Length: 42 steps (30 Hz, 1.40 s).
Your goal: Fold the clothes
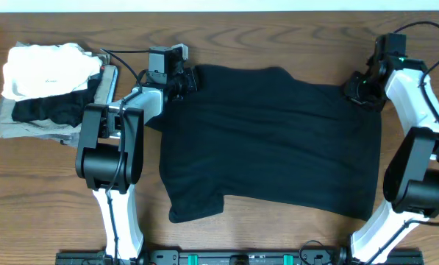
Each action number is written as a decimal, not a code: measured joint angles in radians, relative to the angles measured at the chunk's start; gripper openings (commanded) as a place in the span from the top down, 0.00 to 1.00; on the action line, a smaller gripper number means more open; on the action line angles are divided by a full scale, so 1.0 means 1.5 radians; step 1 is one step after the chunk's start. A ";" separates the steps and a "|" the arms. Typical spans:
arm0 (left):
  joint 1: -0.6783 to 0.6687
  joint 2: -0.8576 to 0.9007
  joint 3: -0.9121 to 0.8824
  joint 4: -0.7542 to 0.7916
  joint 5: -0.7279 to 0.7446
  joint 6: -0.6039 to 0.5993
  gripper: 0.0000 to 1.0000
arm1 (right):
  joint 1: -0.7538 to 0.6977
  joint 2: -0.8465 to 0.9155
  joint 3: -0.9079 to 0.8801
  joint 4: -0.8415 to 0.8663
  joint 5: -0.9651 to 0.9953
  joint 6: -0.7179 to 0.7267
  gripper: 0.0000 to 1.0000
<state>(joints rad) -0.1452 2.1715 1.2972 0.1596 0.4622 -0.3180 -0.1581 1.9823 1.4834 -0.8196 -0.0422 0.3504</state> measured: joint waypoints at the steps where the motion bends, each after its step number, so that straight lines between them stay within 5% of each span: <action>1: 0.000 0.000 0.000 0.000 -0.003 0.000 0.94 | 0.000 0.007 0.000 0.006 0.011 0.000 0.73; 11: 0.000 0.000 0.000 0.000 -0.065 0.000 0.94 | -0.038 0.080 0.000 0.078 0.066 -0.002 0.75; 19: -0.001 0.000 0.000 0.001 -0.101 0.001 0.94 | -0.073 0.109 0.006 0.132 0.065 -0.024 0.99; 35: -0.001 0.000 0.000 0.025 -0.143 0.026 0.93 | -0.107 0.113 0.007 0.156 0.058 -0.034 0.99; 40: -0.001 -0.005 0.000 0.024 -0.149 0.031 0.86 | -0.109 0.118 0.022 0.130 0.060 -0.035 0.97; 42: -0.001 -0.019 0.000 0.017 -0.153 0.035 0.74 | -0.111 0.121 0.033 0.111 0.063 -0.037 0.89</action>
<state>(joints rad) -0.1459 2.1429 1.2972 0.1856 0.2333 -0.2661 -0.3248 2.1632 1.5330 -0.6525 0.0517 0.2951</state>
